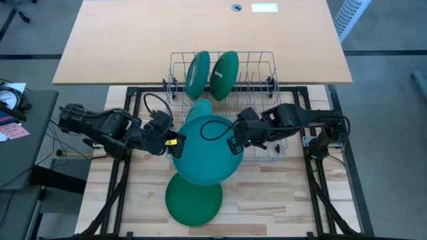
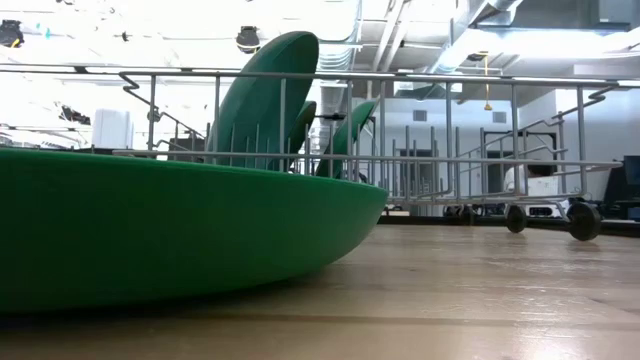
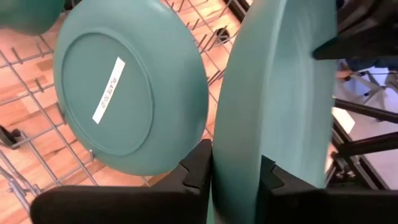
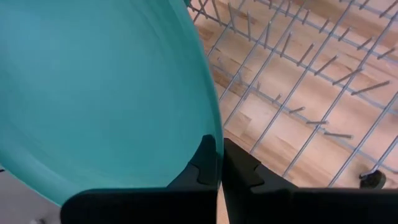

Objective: Sort dishes
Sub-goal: Put the blue plate into the dish rack

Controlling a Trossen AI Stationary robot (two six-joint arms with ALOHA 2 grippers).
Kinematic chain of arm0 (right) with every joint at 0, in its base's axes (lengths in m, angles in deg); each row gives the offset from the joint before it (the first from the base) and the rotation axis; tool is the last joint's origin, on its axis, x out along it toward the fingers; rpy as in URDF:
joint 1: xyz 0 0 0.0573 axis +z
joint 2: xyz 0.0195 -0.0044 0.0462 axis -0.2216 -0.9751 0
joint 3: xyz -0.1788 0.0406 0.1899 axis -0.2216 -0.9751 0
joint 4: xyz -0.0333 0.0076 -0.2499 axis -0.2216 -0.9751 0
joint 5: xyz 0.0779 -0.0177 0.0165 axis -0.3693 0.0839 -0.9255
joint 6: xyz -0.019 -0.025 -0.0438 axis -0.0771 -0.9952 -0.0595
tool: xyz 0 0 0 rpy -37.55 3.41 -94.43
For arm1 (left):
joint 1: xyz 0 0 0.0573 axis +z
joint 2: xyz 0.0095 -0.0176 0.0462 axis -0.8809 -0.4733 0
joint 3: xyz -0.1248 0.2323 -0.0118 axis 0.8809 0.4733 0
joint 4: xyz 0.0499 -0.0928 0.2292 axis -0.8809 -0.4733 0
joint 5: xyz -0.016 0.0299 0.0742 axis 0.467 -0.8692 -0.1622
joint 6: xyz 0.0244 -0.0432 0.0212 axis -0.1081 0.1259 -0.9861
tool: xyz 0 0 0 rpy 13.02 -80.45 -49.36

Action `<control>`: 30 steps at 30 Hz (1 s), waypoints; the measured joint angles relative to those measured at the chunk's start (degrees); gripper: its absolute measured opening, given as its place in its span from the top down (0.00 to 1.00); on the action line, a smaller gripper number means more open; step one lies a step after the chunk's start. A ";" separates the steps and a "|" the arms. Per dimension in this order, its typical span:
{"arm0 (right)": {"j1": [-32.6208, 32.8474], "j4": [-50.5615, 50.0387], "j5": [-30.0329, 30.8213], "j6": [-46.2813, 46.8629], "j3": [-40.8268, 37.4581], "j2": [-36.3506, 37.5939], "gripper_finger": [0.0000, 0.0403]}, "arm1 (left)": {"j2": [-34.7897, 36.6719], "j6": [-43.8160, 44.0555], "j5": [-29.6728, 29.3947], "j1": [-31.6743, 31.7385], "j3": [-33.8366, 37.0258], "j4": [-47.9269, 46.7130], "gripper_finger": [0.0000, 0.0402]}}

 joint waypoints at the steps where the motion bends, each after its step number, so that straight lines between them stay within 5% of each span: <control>1: -0.32 -0.02 -0.06 -0.72 0.00 0.00 0.98 | -0.02 0.25 0.05 -0.02 -0.36 -0.04 0.86; 12: -3.15 -0.14 -1.74 -6.60 0.00 0.00 0.98 | -0.02 2.33 -1.70 -0.02 -1.70 -1.09 0.74; 24: -3.60 -0.34 -1.81 -7.54 -0.01 0.20 0.98 | 0.00 1.33 -3.12 -0.02 -1.72 -4.69 0.87; 30: -3.58 -0.16 -1.84 -7.49 -0.02 0.22 0.98 | -0.91 0.31 -2.72 0.52 -1.72 -5.12 0.84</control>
